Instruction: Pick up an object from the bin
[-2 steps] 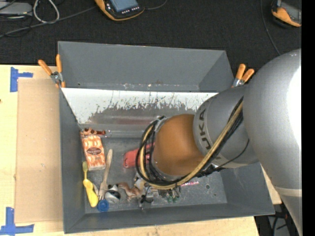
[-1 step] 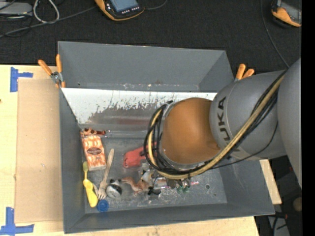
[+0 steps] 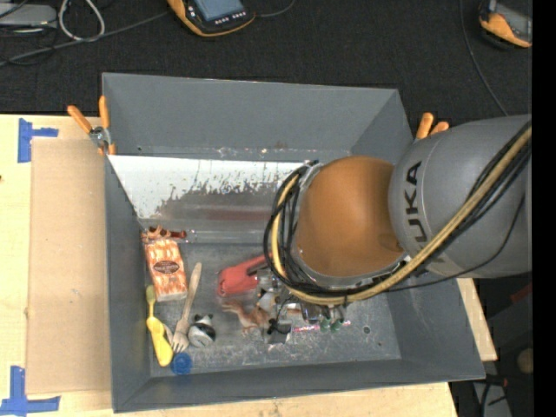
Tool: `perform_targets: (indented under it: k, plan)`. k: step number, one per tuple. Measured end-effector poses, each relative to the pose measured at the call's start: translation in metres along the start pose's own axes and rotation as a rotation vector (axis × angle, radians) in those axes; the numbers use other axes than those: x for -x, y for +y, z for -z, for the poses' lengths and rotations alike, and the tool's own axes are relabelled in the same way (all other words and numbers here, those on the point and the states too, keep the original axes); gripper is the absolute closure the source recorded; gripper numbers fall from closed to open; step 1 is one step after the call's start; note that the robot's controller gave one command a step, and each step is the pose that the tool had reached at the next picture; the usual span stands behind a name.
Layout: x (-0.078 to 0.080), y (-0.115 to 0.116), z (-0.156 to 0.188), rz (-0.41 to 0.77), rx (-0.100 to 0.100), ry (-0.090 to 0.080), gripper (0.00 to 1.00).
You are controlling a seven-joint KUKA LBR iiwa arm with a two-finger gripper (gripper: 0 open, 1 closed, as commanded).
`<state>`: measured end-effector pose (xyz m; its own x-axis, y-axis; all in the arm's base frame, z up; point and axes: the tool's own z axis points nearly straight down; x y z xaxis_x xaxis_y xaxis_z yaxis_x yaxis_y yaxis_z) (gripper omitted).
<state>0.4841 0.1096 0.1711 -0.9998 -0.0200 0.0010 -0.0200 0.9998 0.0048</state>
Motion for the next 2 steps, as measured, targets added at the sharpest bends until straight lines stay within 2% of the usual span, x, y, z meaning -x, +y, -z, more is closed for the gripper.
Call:
perform_targets:
  k: [1,2]
  plan:
    - [0.003,-0.016,-0.057,0.002,0.000,0.002,1.00]
    - [0.003,-0.013,0.029,0.011,0.000,0.000,1.00]
